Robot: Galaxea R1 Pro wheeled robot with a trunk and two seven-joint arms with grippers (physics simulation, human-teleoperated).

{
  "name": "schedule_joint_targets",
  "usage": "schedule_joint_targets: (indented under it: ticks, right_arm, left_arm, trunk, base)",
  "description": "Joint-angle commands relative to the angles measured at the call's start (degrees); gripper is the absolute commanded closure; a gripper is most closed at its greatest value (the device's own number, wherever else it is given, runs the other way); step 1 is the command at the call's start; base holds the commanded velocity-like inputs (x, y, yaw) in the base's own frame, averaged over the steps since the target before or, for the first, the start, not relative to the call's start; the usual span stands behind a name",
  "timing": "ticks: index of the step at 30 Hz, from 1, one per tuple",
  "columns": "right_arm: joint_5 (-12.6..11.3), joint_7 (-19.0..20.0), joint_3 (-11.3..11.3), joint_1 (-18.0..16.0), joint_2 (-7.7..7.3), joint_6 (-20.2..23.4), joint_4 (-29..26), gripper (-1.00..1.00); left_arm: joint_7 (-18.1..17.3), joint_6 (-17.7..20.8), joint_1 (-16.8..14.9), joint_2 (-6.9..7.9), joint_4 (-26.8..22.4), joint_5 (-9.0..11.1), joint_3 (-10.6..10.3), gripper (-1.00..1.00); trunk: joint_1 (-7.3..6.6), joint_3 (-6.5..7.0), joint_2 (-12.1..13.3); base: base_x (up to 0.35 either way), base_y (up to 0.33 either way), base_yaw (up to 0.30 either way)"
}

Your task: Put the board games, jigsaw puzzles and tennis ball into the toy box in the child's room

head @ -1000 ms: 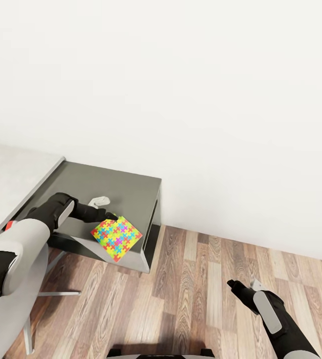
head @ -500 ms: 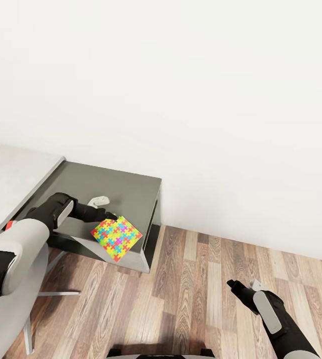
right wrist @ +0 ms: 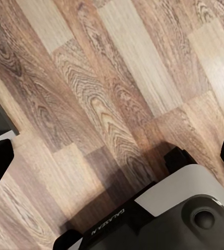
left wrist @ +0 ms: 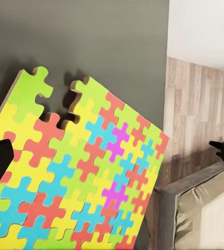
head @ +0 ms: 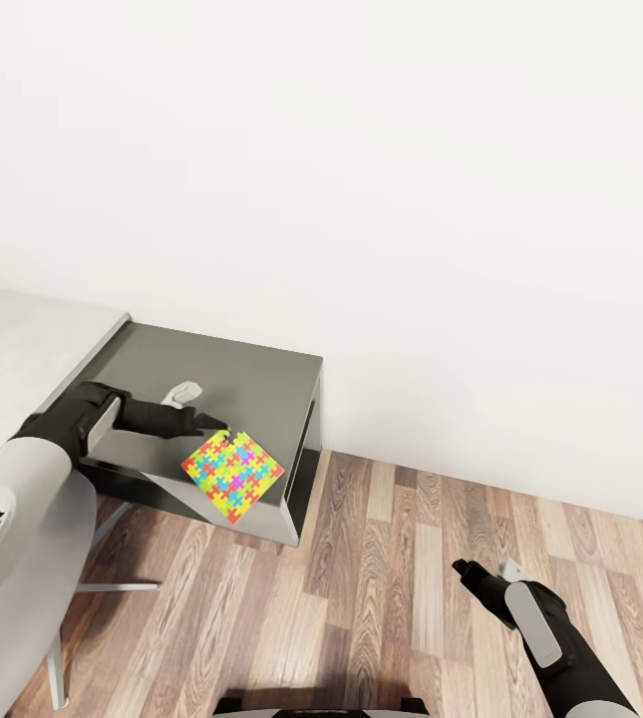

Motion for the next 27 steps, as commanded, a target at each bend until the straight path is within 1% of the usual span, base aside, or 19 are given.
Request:
schedule_joint_targets:
  ticks: [1,5,8,10,11,12,13,15,16,18,21,27]
  right_arm:
    - [-0.6,-0.41,0.0,-0.02,0.0,0.19,-0.12,-1.0]
    - [-0.6,-0.02,0.0,-0.02,0.0,0.19,-0.13,-1.0]
    - [-0.6,0.33,0.0,-0.02,0.0,0.18,-0.13,-1.0]
    - [-0.6,0.49,0.0,-0.02,0.0,0.18,-0.13,-1.0]
    - [-0.6,0.55,0.0,-0.02,-0.03,0.18,-0.13,-1.0]
    - [-0.6,0.57,0.0,-0.02,-0.04,0.18,-0.13,-1.0]
    - [-0.6,0.6,0.0,-0.02,-0.06,0.18,-0.13,-1.0]
    - [-0.6,0.62,0.0,-0.02,-0.07,0.18,-0.13,-1.0]
    - [-0.6,0.63,0.0,-0.02,-0.07,0.18,-0.13,-1.0]
    - [-0.6,0.64,0.0,-0.02,-0.08,0.18,-0.13,-1.0]
    - [-0.6,0.65,0.0,-0.02,-0.08,0.18,-0.13,-1.0]
    - [-0.6,0.66,0.0,-0.02,-0.07,0.18,-0.13,-1.0]
  left_arm:
    - [-0.22,0.42,-0.04,0.1,-0.07,0.28,-0.31,-1.0]
    - [-0.43,0.43,-0.04,0.31,-0.15,0.22,-0.31,-1.0]
    - [0.46,0.44,-0.04,0.41,-0.17,0.17,-0.46,-1.0]
    - [2.41,0.45,-0.04,0.43,-0.18,0.15,-0.57,-1.0]
    - [4.36,0.48,-0.04,0.37,-0.18,0.15,-0.61,-1.0]
    - [5.48,0.49,-0.04,0.34,-0.18,0.16,-0.6,-1.0]
    - [7.93,0.53,-0.07,0.21,-0.18,0.18,-0.58,-1.0]
    - [10.32,0.53,-0.06,0.09,-0.18,0.23,-0.52,-1.0]
    - [12.18,0.47,-0.06,0.01,-0.17,0.34,-0.48,-1.0]
    - [13.98,0.46,-0.08,-0.08,-0.13,0.45,-0.45,-1.0]
    - [15.37,0.4,-0.05,-0.12,-0.11,0.53,-0.43,-1.0]
    - [16.03,0.22,-0.04,-0.3,0.05,0.46,-0.42,-1.0]
  trunk:
    - [0.03,-0.09,-0.1]
    - [0.03,-0.09,-0.1]
    - [0.03,-0.09,-0.1]
    - [0.03,-0.09,-0.1]
    - [0.03,-0.09,-0.1]
    - [0.03,-0.09,-0.1]
    - [0.03,-0.09,-0.1]
    - [0.03,-0.09,-0.1]
    - [0.03,-0.09,-0.1]
    - [0.03,-0.09,-0.1]
    - [0.03,-0.09,-0.1]
    - [0.03,-0.09,-0.1]
  base:
    - [0.0,0.0,0.0]
    - [0.0,0.0,0.0]
    - [0.0,0.0,0.0]
    - [0.0,0.0,0.0]
    - [0.0,0.0,0.0]
    - [0.0,0.0,0.0]
    - [0.0,0.0,0.0]
    - [0.0,0.0,0.0]
    - [0.0,0.0,0.0]
    - [0.0,0.0,0.0]
    - [0.0,0.0,0.0]
    - [0.0,0.0,0.0]
